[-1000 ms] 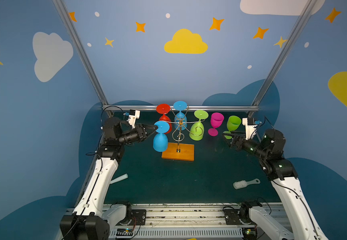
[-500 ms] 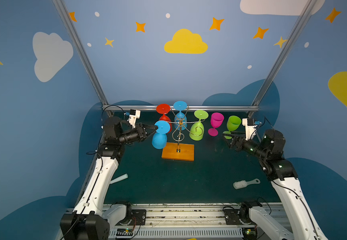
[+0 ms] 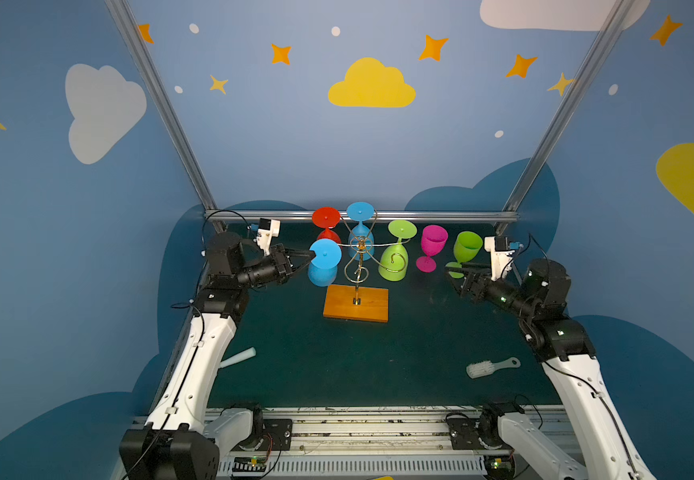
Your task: Take the wine glass off the wine glass rack
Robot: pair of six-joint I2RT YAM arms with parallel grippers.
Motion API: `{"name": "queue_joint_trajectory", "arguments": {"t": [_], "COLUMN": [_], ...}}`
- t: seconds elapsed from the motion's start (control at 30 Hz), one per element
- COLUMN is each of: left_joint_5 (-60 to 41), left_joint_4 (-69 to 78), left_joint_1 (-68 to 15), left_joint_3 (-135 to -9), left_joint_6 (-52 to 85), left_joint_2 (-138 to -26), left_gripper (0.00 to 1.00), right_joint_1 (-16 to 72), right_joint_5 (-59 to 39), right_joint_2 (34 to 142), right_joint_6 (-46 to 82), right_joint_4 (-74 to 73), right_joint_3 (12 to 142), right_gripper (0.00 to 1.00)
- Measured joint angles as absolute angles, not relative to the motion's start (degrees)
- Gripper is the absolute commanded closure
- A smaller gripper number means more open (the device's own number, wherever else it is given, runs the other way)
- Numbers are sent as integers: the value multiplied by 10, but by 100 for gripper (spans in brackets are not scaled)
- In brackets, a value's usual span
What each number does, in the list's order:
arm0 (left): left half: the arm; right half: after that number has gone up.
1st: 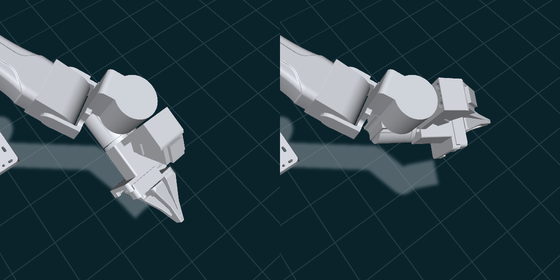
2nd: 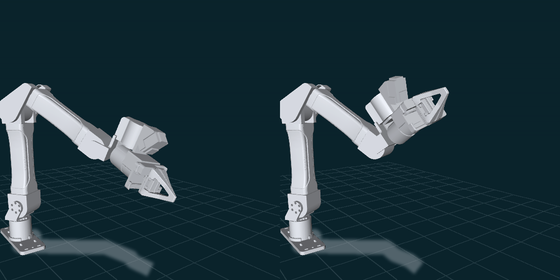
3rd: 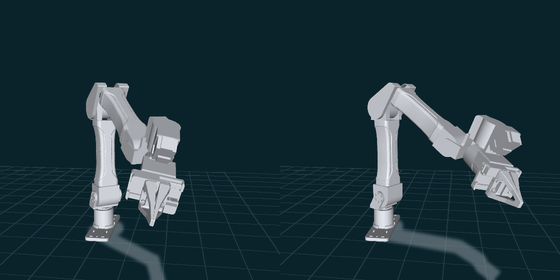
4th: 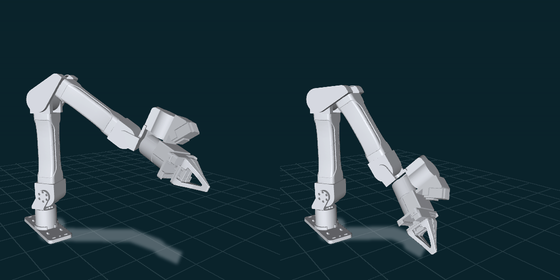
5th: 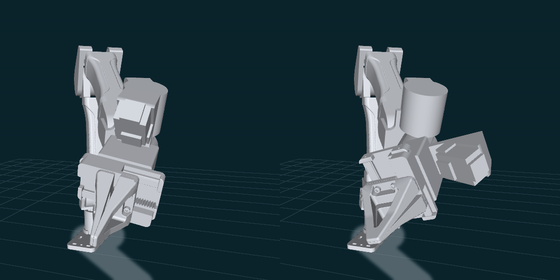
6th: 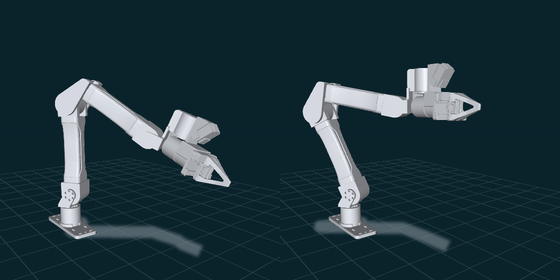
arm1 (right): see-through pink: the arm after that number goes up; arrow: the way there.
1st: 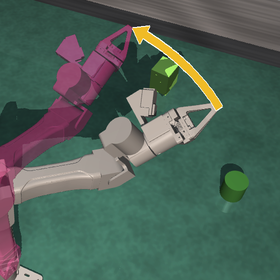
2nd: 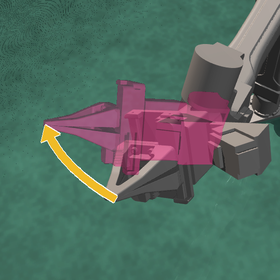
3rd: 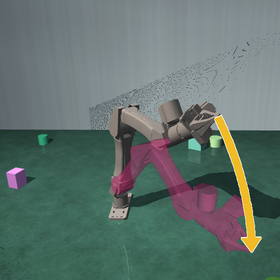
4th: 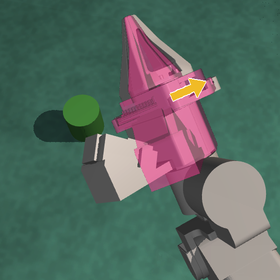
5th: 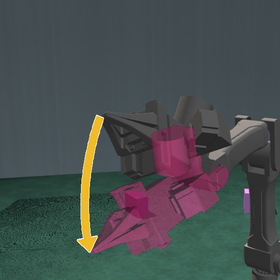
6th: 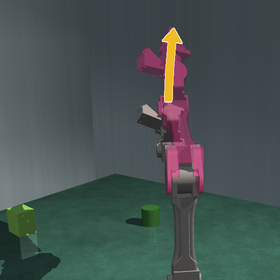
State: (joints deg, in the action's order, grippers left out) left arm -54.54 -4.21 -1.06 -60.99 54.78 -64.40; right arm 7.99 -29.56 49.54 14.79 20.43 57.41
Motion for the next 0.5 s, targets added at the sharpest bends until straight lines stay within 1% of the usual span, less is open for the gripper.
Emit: {"name": "queue_joint_trajectory", "arguments": {"t": [0.5], "left_joint_5": [-559], "left_joint_4": [-20], "left_joint_1": [27], "left_joint_3": [-610], "left_joint_6": [594], "left_joint_2": [-622], "left_gripper": [97], "right_joint_1": [80], "right_joint_5": [-296], "right_joint_2": [488], "right_joint_6": [148], "right_joint_4": [206], "right_joint_3": [574], "right_gripper": [21]}}
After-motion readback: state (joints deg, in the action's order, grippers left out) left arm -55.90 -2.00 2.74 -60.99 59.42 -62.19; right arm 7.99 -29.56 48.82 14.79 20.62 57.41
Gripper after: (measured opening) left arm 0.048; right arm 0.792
